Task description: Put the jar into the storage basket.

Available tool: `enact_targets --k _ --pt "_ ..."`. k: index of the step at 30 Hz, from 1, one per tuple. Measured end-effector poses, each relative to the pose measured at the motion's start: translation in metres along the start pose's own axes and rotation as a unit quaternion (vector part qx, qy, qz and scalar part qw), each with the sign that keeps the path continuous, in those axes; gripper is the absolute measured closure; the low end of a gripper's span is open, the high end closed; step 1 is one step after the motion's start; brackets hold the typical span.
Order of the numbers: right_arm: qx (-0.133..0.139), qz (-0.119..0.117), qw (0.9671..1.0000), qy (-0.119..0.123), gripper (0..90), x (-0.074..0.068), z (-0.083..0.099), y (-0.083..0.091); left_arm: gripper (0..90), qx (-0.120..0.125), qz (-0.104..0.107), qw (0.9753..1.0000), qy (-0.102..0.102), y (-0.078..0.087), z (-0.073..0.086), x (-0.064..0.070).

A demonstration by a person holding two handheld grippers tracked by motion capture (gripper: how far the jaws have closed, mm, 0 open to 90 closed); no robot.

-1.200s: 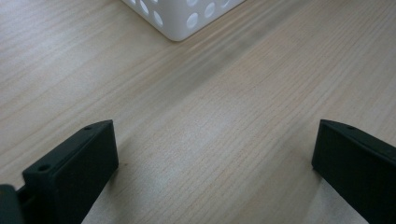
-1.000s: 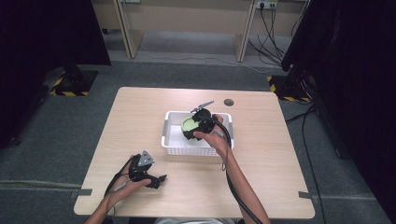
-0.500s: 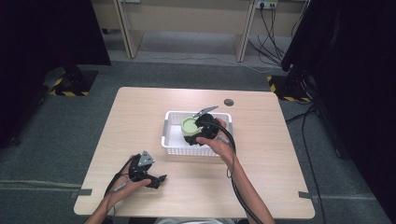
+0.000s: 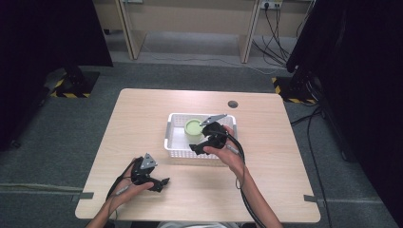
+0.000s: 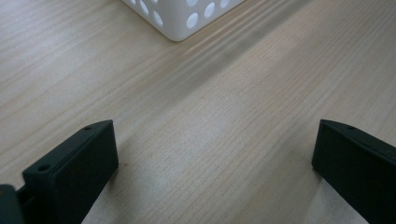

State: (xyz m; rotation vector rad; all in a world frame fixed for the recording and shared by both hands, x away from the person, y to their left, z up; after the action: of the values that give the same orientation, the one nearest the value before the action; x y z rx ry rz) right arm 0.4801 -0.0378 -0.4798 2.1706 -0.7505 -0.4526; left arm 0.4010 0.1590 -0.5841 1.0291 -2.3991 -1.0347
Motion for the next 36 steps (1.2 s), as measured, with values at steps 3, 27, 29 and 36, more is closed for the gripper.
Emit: enact_targets --k 3,27,29,36 --pt "0.004 -0.004 1.0000 0.001 5.0 -0.003 0.004 0.001 0.0 -0.001 0.000 1.0000 0.000 0.000 0.000 0.000" --pt "0.013 -0.031 0.9993 0.018 5.0 -0.028 0.032 0.005 0.0 -0.002 0.000 1.0000 -0.001 0.000 0.000 0.000" --pt "0.015 -0.034 0.9991 0.019 5.0 -0.029 0.032 0.007 0.0 -0.001 0.000 1.0000 0.000 0.000 0.000 0.000" --pt "0.017 -0.033 0.9991 0.021 5.0 -0.031 0.038 0.013 0.0 -0.002 0.000 1.0000 -0.001 0.000 0.000 0.000"
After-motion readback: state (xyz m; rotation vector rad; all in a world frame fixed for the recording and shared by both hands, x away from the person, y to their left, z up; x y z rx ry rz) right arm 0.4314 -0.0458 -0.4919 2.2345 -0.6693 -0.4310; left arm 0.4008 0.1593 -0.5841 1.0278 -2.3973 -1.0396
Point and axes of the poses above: each handheld gripper's, and its own axes: y roughly backward along the jaws, z roughly out of its underside, x roughly to its right, the point moved 7 cm from there along -y, roughly forward along the jaws, and after that the axes turned 3 degrees about -x, right-handed, at the moved point
